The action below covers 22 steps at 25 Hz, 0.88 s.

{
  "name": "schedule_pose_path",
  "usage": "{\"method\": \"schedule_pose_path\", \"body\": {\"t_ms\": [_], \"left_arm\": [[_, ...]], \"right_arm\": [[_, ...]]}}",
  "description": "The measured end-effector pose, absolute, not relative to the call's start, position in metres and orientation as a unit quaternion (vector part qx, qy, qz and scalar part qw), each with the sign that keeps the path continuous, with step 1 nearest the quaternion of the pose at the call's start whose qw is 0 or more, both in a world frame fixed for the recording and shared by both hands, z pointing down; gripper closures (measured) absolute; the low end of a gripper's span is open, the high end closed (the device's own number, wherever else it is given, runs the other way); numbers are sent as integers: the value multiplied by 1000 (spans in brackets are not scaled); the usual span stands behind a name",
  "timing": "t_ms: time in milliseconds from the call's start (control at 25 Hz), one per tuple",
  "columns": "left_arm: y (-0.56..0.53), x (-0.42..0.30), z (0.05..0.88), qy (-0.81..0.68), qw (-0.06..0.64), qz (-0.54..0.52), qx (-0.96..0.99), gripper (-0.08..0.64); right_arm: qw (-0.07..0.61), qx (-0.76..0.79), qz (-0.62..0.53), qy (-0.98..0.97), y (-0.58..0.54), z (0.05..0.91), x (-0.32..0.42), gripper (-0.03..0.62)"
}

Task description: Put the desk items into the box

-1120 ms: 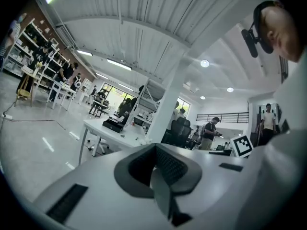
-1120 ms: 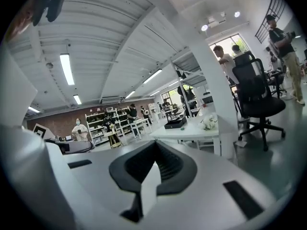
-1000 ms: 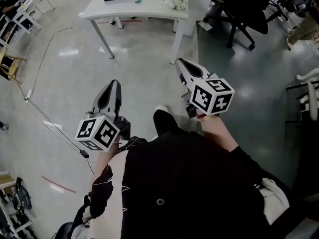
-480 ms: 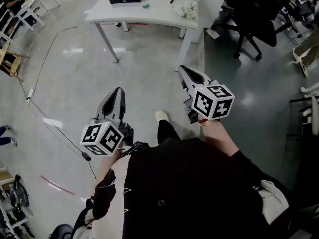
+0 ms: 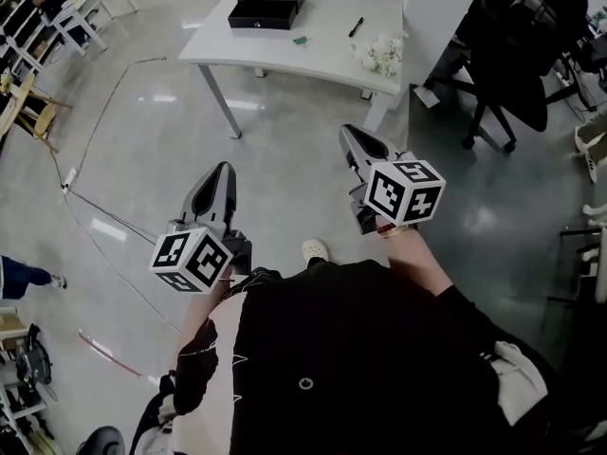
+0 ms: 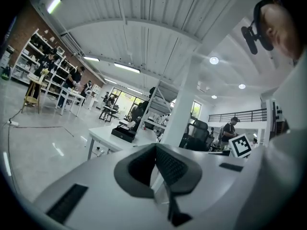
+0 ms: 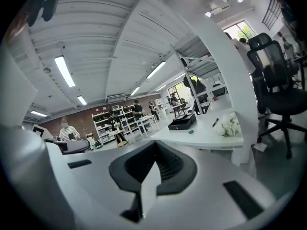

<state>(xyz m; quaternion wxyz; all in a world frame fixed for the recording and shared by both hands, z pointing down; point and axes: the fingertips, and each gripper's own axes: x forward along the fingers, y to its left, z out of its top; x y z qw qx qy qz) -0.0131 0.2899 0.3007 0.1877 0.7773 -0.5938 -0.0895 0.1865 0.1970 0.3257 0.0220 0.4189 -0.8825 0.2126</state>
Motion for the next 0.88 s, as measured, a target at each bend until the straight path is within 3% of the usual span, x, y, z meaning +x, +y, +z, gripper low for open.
{"method": "schedule_pose_path", "body": {"t_ms": [880], "left_arm": [[135,-32,283,-626,148,-115,757,549]], "right_arm": [[15,395,188,-899,29,310,180,588]]}}
